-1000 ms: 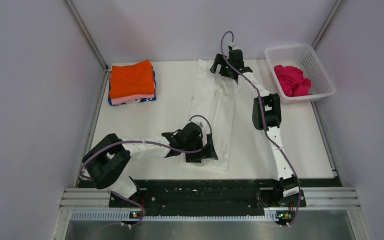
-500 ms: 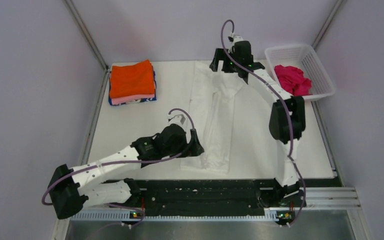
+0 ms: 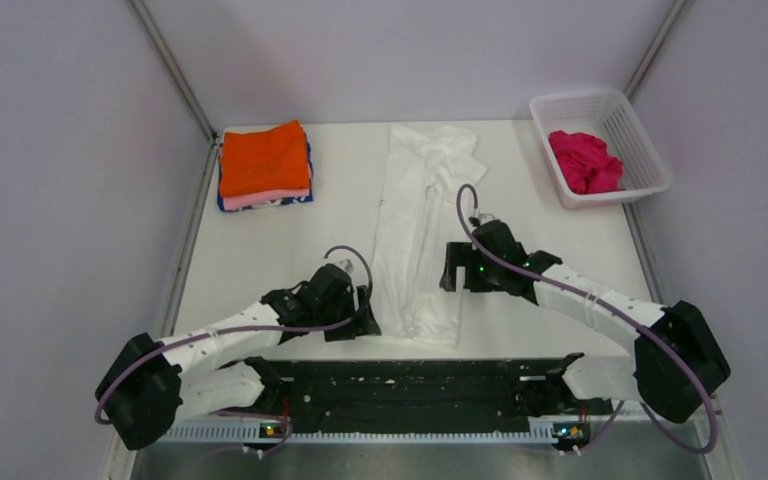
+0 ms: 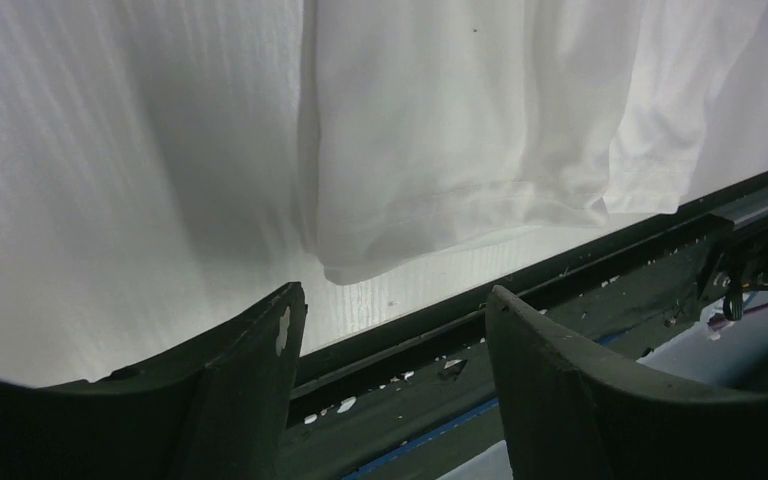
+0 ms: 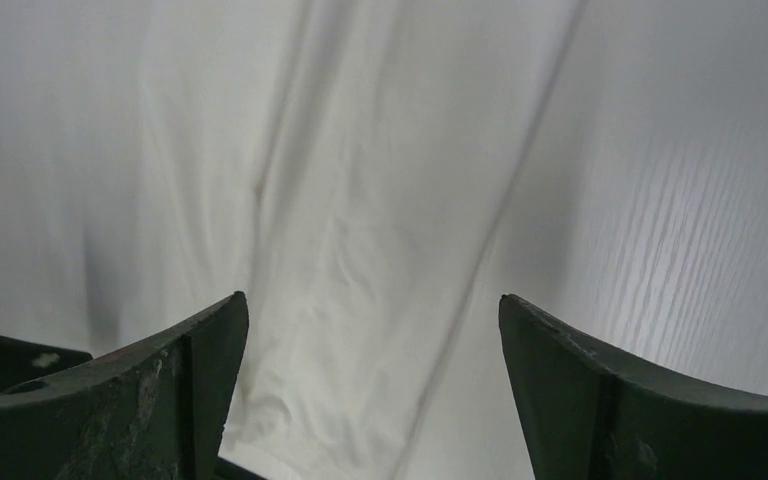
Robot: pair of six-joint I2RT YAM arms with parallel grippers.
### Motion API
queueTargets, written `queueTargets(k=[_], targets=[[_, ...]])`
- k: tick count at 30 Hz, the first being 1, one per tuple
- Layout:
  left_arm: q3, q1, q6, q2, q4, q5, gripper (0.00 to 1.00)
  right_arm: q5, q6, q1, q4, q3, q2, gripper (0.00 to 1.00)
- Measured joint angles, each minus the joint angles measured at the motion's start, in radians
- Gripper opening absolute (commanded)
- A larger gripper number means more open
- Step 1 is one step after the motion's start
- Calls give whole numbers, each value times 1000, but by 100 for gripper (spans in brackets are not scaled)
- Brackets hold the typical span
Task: Fold and stack the t-shirts
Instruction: Grab the bottom of the folded rectangular tshirt with both arms
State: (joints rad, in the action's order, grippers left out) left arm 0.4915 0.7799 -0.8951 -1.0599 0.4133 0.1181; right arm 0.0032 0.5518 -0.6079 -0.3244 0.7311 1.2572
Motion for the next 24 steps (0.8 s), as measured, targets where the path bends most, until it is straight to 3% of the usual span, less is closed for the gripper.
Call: queueTargets(k=[6,12,15,19,24], targets=[[-28,0,-1,-63,-70,55,55,-51,63,-132,-82,-84,-118,79],[-29,0,-4,-118,-126,70,43,-85,136,-222,-75,-172,-90,70],[-29,0,-7,-133,-144,69,31,-108,175,-256,-78,-214,-90,66],[-28,0,-8,-158,-153,58,0,-124,221,-281,-55,-230,-103,61],[-12,0,-10,-196,-175,62,0,-124,272,-282,-13,-269,-122,48]])
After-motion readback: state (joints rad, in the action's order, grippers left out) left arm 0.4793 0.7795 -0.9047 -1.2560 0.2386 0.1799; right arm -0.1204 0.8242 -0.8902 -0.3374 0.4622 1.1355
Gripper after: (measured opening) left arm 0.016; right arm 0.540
